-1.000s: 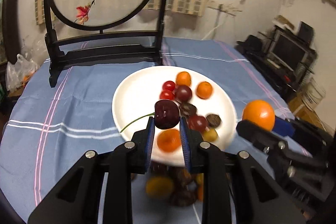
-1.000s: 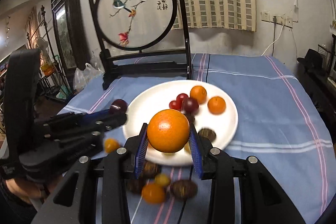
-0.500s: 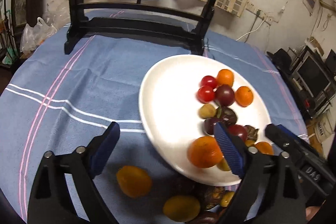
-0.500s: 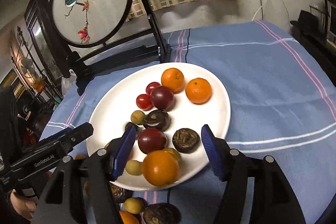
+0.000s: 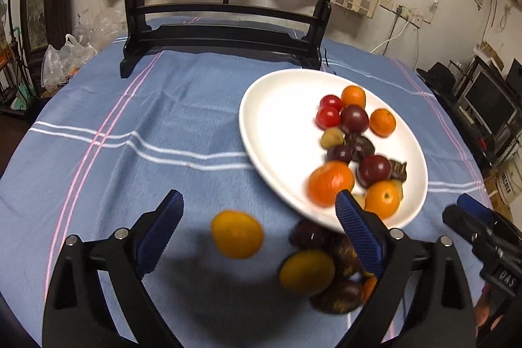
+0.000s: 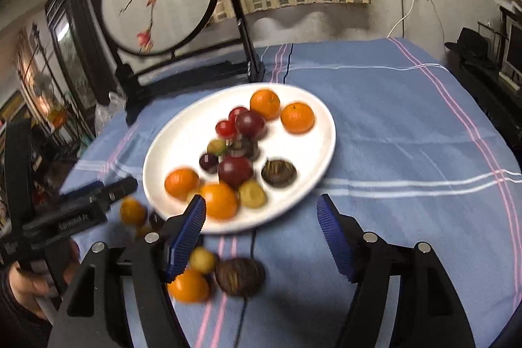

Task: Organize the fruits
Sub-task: 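Grasp a brown mangosteen with the right tool while the left tool grasps a yellow-orange fruit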

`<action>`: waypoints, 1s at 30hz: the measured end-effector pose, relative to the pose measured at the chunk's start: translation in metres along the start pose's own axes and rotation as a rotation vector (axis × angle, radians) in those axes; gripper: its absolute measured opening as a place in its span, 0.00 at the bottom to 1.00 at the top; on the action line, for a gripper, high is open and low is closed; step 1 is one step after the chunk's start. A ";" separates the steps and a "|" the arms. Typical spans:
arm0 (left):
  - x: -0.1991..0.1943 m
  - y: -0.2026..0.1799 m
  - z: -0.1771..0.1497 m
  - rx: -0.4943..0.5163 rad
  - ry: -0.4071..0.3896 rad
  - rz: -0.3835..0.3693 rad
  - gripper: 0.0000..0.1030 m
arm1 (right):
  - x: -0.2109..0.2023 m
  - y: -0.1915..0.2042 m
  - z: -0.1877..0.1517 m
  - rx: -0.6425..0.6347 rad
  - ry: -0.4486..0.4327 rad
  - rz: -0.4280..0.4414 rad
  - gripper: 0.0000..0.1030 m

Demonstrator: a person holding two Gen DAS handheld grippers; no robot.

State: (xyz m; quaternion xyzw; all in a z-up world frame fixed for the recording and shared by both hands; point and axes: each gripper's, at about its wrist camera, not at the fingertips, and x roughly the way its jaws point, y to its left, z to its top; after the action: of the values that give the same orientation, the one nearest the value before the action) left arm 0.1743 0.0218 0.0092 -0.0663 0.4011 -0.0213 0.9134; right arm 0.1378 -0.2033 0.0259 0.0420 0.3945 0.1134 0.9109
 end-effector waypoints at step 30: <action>0.002 0.015 -0.037 0.114 0.013 0.096 0.90 | 0.024 0.015 -0.040 -0.082 0.127 -0.061 0.41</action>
State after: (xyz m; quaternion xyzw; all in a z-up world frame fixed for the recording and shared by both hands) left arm 0.1486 0.0328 -0.0194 0.0053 0.4077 -0.0005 0.9131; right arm 0.1221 -0.1838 -0.0162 -0.0147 0.4474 0.1039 0.8881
